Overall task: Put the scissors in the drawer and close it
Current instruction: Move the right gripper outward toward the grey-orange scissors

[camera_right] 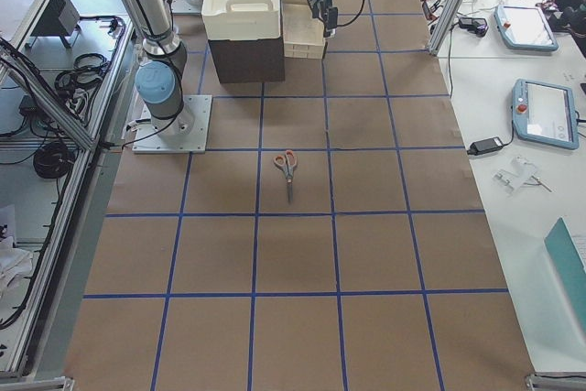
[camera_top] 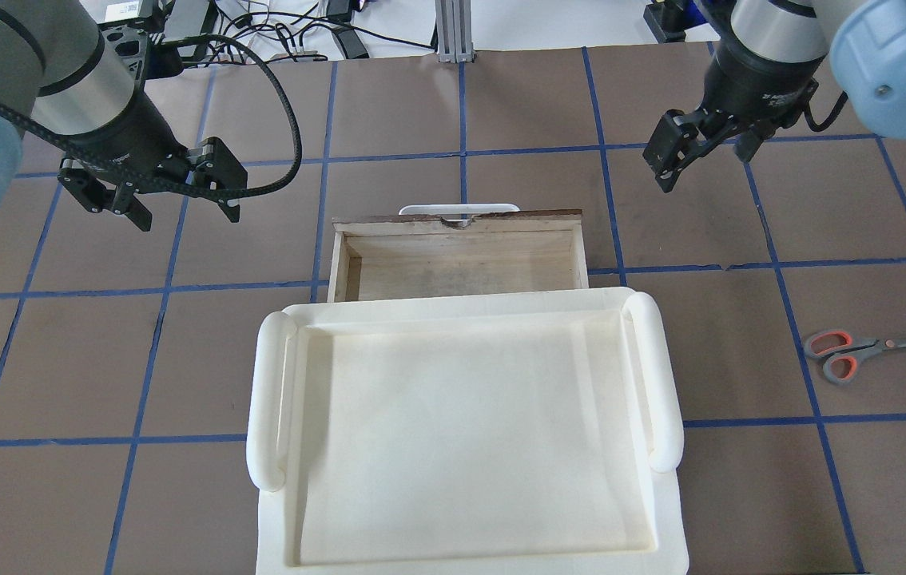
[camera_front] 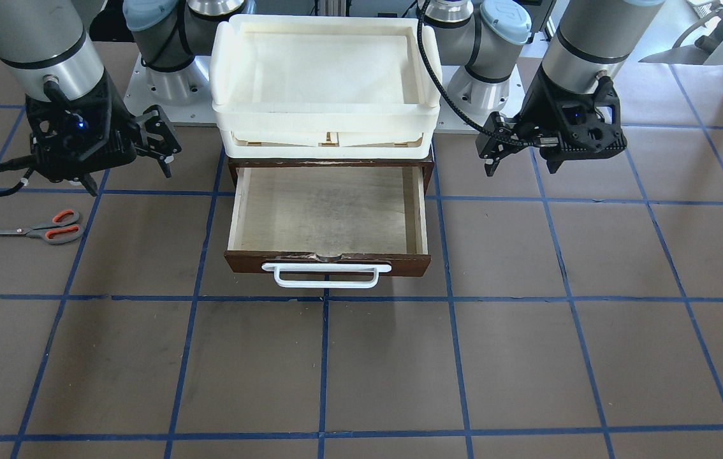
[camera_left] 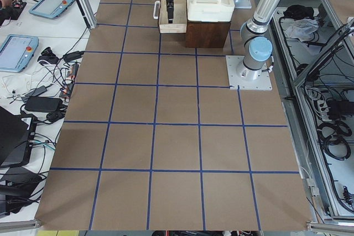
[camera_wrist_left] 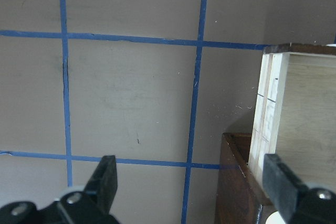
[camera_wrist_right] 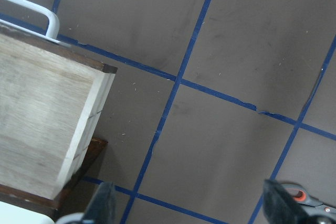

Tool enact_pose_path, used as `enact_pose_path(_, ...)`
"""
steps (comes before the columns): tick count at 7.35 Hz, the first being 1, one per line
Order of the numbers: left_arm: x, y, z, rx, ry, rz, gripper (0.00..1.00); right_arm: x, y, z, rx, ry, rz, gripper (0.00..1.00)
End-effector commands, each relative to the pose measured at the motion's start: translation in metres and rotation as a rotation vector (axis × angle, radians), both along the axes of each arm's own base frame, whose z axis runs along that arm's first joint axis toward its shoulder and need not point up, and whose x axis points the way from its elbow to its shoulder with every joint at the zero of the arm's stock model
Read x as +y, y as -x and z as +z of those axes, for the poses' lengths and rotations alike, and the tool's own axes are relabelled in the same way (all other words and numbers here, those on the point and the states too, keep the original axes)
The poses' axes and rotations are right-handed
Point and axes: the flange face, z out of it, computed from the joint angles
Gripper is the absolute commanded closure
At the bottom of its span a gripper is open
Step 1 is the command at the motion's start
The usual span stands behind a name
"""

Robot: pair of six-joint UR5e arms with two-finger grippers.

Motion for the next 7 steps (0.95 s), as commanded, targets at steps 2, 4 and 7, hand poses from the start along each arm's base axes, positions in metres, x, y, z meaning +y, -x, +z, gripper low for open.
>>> enact_pose_path(2,-0.001,0.000,-0.001,0.001,0.000,0.000,0.00,0.007,0.086,-0.024,-0.022,-0.051,0.298,0.00)
enact_pose_path(4,-0.001,0.000,-0.001,0.001,0.000,0.000,0.00,0.019,0.158,-0.055,-0.062,-0.105,0.537,0.00)
enact_pose_path(7,-0.001,0.000,-0.001,0.001,0.000,0.000,0.00,0.070,0.267,-0.150,-0.116,-0.078,0.905,0.00)
